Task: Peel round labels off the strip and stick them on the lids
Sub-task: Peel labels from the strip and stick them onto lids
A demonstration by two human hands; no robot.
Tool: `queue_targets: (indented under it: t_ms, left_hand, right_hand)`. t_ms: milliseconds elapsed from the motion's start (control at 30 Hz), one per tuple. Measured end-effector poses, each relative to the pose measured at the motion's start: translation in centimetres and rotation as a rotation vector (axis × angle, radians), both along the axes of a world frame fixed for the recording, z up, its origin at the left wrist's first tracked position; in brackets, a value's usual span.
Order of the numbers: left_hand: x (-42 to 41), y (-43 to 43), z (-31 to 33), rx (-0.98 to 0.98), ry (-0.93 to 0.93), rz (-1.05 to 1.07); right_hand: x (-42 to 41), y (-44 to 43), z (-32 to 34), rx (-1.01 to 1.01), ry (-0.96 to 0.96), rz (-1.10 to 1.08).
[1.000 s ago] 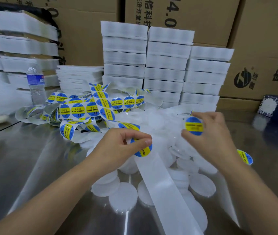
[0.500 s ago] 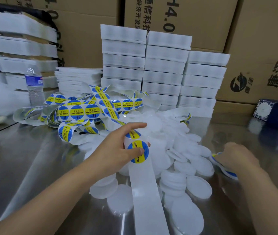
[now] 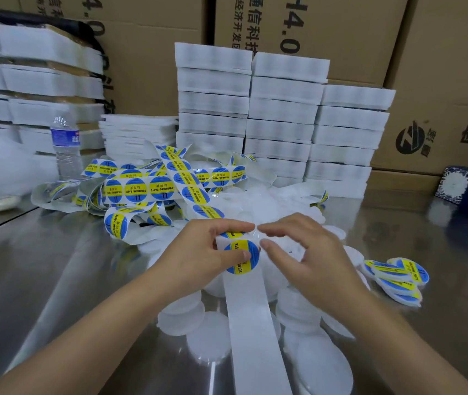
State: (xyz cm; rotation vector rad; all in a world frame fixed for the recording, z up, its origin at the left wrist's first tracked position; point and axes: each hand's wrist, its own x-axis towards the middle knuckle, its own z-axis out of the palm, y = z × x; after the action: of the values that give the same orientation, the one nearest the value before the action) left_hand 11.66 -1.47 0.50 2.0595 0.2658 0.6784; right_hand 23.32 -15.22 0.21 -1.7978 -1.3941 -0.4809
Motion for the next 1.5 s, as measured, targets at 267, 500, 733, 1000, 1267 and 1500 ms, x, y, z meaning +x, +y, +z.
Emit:
queue_targets:
  t_ms: [267,500,733,1000,1267,1500]
  left_hand:
    - [-0.1,0.1,0.0,0.004,0.022,0.046]
    - [-0.3,-0.4,0.1,0.023,-0.001,-0.093]
    - [-0.1,0.0,-0.3,0.016,0.057,-0.079]
    - [0.4,0.4,-0.3,-0.364,-0.126,-0.050]
    - [0.7,1.3,-0.2,-0.382,-0.193,0.206]
    - [0.7,1.0,0.1,-0.375,-0.165,0.201]
  right_hand:
    - [-0.9,0.5,-0.6,0.120,-0.233,-0.058]
    - [-1.5,0.9,-0.9,0.142,-0.285,-0.079]
    - [-1.3,0.9,-1.2,0.144,-0.333,-0.067]
    - [-1.3,0.5,-0.8,0.043,-0.271,-0.004]
    - [-1.7,-1.3,1.6,-0.188,0.535,0.445]
    - [1.9,-1.7,2.3,0.167,0.457,-0.227]
